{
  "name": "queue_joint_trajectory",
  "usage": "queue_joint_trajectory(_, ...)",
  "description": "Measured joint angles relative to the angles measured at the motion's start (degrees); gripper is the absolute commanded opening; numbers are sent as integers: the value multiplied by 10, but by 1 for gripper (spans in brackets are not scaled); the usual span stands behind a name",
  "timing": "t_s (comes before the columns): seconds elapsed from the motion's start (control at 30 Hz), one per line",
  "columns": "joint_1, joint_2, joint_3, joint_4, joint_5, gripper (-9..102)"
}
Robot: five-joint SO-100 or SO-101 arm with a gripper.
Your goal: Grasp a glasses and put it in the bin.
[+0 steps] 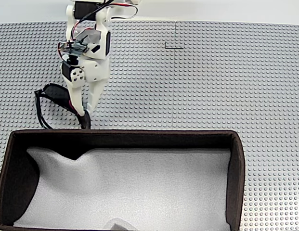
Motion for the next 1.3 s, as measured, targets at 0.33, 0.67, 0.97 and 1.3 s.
queue_joint_trajectory(0.33,4,91,6,15,-74,0)
queue_joint_trajectory(0.67,-4,278,-54,82,-155,0)
queue_joint_trajectory(0.97,-47,334,-160,71,-239,0)
queue_joint_trajectory(1.3,-89,105,-359,67,-235,0)
